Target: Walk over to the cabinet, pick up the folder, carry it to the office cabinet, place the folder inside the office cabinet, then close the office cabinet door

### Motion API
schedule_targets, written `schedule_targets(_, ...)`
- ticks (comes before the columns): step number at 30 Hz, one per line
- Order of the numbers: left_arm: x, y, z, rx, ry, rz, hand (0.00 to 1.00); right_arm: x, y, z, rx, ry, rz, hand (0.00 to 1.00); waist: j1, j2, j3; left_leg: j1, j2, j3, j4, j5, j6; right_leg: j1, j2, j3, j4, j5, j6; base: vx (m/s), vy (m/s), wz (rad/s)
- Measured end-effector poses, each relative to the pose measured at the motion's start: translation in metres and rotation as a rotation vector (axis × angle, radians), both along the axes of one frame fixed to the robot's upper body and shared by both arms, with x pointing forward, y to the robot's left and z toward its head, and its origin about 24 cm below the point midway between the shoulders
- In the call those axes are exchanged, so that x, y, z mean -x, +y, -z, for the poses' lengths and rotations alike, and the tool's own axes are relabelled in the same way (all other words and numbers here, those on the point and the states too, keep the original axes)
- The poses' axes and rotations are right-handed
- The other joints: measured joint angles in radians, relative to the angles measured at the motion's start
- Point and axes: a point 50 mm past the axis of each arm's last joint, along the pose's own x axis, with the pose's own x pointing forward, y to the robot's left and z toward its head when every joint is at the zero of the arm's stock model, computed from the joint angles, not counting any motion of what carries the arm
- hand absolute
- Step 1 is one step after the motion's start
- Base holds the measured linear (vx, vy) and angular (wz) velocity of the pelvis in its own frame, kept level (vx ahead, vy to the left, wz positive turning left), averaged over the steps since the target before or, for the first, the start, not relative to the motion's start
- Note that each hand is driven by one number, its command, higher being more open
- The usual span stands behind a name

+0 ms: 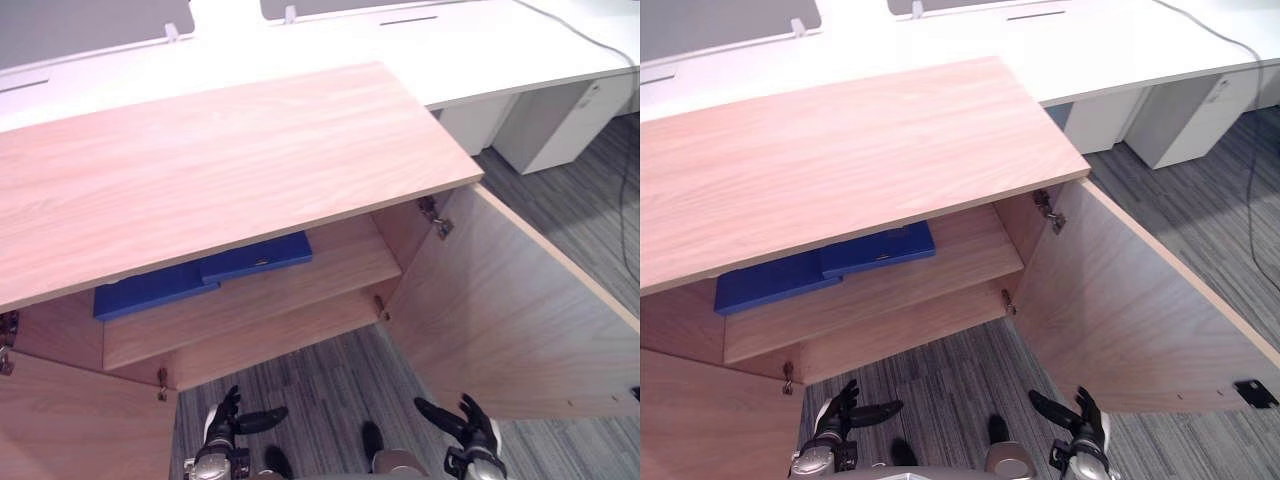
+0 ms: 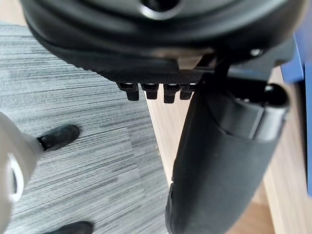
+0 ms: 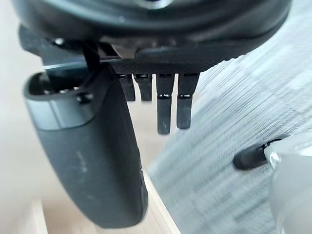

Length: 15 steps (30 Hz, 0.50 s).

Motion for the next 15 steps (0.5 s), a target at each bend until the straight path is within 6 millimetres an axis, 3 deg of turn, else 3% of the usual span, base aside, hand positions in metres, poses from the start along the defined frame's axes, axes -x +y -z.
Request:
schedule_targets(4, 0.01, 0.003, 0.002, -0.002, 0.023, -0.009, 1.0, 0.008, -0.019, -0.008, 0.012, -0.057, 0.162, 1.0, -0.003, -0.004, 0.001, 0.04, -0.017, 0.055, -0.02, -0.011, -0.008, -0.009, 0.003, 0.074, 0.001, 0.008, 0.007, -0.07, 0.023, -0.55)
schedule_targets(9, 0.021, 0.009, 0.003, -0.014, 0.038, -0.029, 1.0, -0.03, -0.037, -0.042, 0.103, -0.255, 0.185, 1.0, -0.002, -0.033, 0.012, 0.014, -0.015, 0.193, 0.042, -0.063, -0.001, -0.077, 0.011, 0.21, 0.0, 0.057, 0.022, -0.04, -0.011, -0.84)
schedule_targets(10, 0.016, 0.01, 0.0, -0.018, 0.015, -0.028, 1.0, -0.033, -0.04, -0.046, 0.109, -0.28, 0.203, 1.0, -0.003, -0.048, 0.014, -0.018, 0.003, 0.207, 0.098, -0.092, 0.003, -0.099, 0.013, 0.192, 0.002, 0.075, 0.006, -0.02, -0.084, -0.36)
schedule_targets(12, 0.01, 0.01, -0.003, -0.017, -0.012, -0.023, 1.0, -0.041, -0.044, -0.05, 0.105, -0.318, 0.242, 1.0, -0.002, -0.046, 0.013, -0.061, 0.05, 0.21, 0.152, -0.111, 0.023, -0.11, 0.038, 0.1, -0.022, 0.137, -0.054, -0.03, -0.104, -0.19)
schedule_targets(13, 0.007, 0.011, -0.005, -0.015, -0.021, -0.013, 1.0, -0.045, -0.046, -0.053, 0.105, -0.336, 0.257, 1.0, -0.001, -0.039, 0.019, -0.072, 0.079, 0.212, 0.175, -0.114, 0.022, -0.113, 0.048, 0.013, -0.005, 0.138, -0.084, -0.03, -0.085, 0.0)
schedule_targets(14, 0.008, 0.011, -0.005, -0.009, -0.019, 0.001, 1.0, -0.046, -0.05, -0.056, 0.122, -0.338, 0.259, 1.0, 0.0, -0.043, 0.019, -0.069, 0.081, 0.207, 0.197, -0.12, 0.01, -0.114, 0.044, -0.072, 0.026, 0.101, -0.119, 0.0, -0.091, 0.0)
schedule_targets(15, 0.009, 0.009, -0.004, 0.001, -0.017, 0.006, 1.0, -0.049, -0.058, -0.061, 0.147, -0.349, 0.247, 1.0, 0.005, -0.048, 0.015, -0.06, 0.072, 0.204, 0.21, -0.132, 0.001, -0.098, 0.039, -0.107, 0.021, 0.089, -0.103, 0.01, -0.074, 0.0)
